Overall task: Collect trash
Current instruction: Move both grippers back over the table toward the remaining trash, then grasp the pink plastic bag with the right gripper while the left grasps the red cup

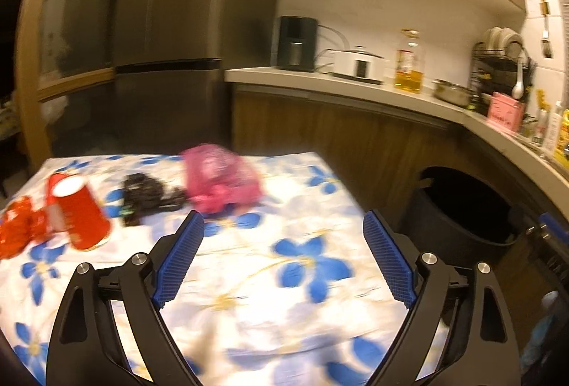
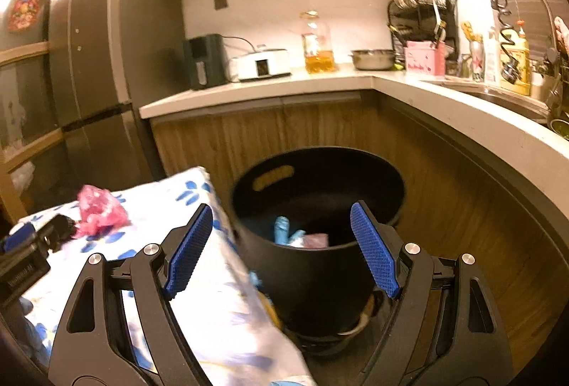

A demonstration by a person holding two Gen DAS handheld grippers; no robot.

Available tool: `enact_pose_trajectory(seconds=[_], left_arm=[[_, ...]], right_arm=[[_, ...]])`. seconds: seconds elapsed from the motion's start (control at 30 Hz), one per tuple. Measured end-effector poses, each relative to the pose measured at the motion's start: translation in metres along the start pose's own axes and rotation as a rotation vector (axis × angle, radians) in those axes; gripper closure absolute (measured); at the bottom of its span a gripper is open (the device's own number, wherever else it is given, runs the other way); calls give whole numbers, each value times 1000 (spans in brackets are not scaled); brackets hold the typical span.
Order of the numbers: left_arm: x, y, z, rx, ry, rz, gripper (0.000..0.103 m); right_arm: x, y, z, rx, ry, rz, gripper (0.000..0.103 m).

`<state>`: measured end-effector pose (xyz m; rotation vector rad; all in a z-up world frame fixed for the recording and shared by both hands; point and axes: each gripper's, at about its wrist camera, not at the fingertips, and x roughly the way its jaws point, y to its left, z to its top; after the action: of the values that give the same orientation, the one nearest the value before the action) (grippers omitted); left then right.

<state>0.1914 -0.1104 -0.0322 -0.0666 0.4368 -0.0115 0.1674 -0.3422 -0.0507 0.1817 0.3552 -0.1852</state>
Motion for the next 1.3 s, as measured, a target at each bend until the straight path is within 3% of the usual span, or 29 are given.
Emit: enact_pose_trajectory(seconds=[0.33,0.5,0.9,1.17,1.3], left_arm=[[-14,99,-12,-70,-5,206,14],[-19,138,-17,-113,1,266,14],[-14,181,-18,-155,1,323,14],[1,198,-10,-160,-1,326,14],[8,202,-4,-153,-7,323,14]], right_arm=[[2,86,-18,-60,18,143,24],[10,130,-28,-97,43,212,24],[53,219,-38,-149,74,315,24],[105,260,-27,-145,99,315,25],[133,277,-27,-144,137,310,31]])
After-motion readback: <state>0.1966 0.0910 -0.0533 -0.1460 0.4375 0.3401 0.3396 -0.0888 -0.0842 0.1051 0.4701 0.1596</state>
